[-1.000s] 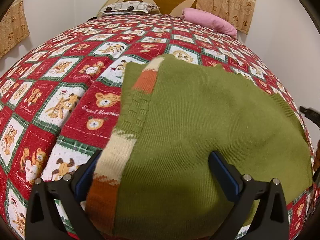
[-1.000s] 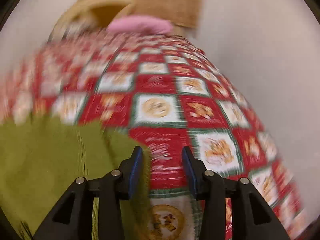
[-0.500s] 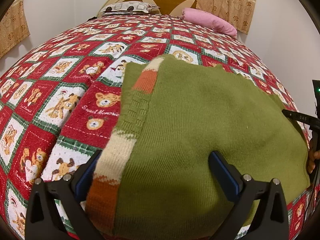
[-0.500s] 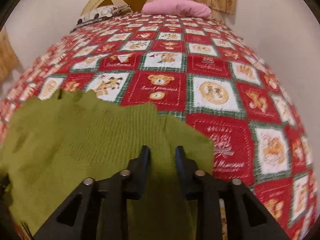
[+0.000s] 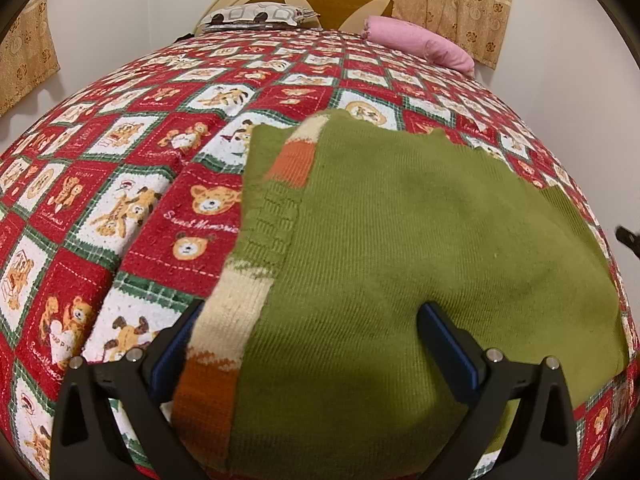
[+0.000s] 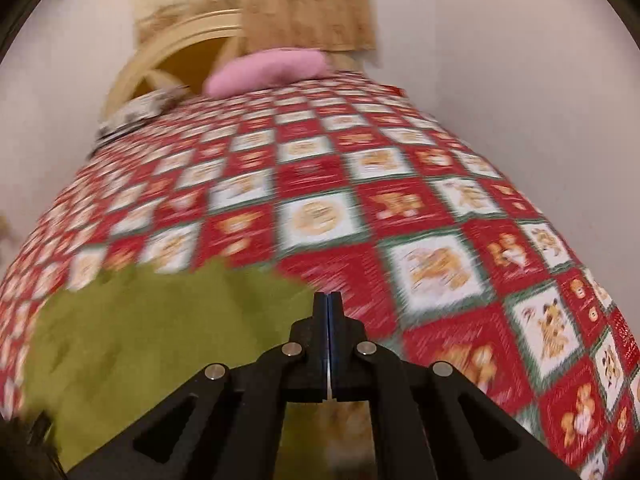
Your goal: Fold small clothes
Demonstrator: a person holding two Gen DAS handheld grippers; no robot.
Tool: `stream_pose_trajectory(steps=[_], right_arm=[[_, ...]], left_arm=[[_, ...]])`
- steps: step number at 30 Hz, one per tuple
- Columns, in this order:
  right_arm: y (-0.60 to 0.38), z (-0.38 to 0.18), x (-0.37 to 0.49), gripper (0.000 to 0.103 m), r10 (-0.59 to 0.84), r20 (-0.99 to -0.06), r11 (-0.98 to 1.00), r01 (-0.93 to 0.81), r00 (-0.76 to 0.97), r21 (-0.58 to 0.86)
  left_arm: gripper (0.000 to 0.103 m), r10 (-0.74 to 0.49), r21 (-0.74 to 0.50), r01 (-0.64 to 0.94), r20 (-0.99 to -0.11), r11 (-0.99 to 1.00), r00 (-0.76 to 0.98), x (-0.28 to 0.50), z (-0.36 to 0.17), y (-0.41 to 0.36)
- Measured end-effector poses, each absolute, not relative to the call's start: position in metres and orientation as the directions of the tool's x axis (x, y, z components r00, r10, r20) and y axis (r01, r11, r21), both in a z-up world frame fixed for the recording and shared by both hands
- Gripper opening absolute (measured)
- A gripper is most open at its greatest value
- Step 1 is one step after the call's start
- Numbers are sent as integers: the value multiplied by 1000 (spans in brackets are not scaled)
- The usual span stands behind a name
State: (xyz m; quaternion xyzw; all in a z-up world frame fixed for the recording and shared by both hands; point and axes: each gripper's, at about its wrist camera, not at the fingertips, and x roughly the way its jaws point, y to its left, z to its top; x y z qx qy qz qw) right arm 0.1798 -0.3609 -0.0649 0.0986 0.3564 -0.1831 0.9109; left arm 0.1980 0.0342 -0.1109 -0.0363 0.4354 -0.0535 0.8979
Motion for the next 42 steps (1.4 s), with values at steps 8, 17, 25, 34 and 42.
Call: stream_pose_trajectory(steps=[8,17,25,34,42], right_arm=[[-294,-100,118,0,-215,-772,961,269,598,-60],[-265,-124,103,1,-392,-706,920,267,590,-288],[-279,-76,41,70,-321,-608,941,315,726,-121],[-315,-78,34,70,-284,-648,922,387,706,18],[-316,-81,34,70,-232,-661,944,330,714,25]], left_arm=[[103,-127,-111,64,-778,992,615,198,-111,33],[78,-329,-262,200,-708,944,625,177,-98,51],[91,-433,-394,219,-616,893,658,141,-75,131],[86,-427,-316,287,-699,904,574,175,-85,89],[73,-494,-368,330,-666,869,559,168,-88,83]])
